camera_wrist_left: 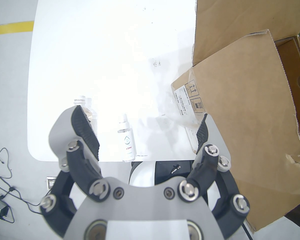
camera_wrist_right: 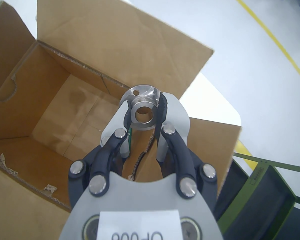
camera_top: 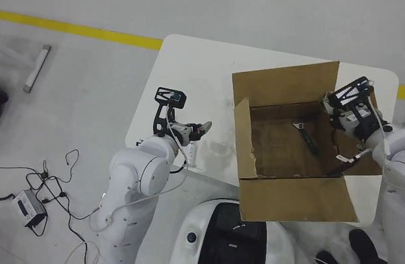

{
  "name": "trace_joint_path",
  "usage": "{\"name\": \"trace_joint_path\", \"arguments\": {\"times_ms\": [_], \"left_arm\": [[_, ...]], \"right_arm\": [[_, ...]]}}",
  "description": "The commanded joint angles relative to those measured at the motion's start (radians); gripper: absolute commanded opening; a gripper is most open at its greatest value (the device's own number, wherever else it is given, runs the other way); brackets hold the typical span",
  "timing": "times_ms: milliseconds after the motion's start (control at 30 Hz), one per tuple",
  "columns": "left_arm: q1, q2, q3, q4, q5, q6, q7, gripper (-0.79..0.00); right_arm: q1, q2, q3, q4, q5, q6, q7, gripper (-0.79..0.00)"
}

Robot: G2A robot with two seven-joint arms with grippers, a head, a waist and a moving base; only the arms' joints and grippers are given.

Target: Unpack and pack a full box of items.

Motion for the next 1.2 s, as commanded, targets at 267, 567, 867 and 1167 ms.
{"name": "trace_joint_path", "arguments": {"times_ms": [267,567,867,1167], "left_arm": [[0.000,0.000,0.000,0.000,0.000,0.000,0.000,0.000],[0.000,0.000,0.000,0.000,0.000,0.000,0.000,0.000],[0.000,0.000,0.000,0.000,0.000,0.000,0.000,0.000],[0.000,0.000,0.000,0.000,0.000,0.000,0.000,0.000]], "right_arm": [[0.004,0.021,0.176,-0.158,0.040,0.048,0.068,-0.785],[-0.073,0.040,0.337,-0.222,0.053,0.055,0.212,-0.785],[-0.279,0.044,0.485,-0.224,0.127,0.055,0.297,-0.785],[-0.606,0.021,0.499,-0.174,0.111,0.072,0.179,-0.785]]}}
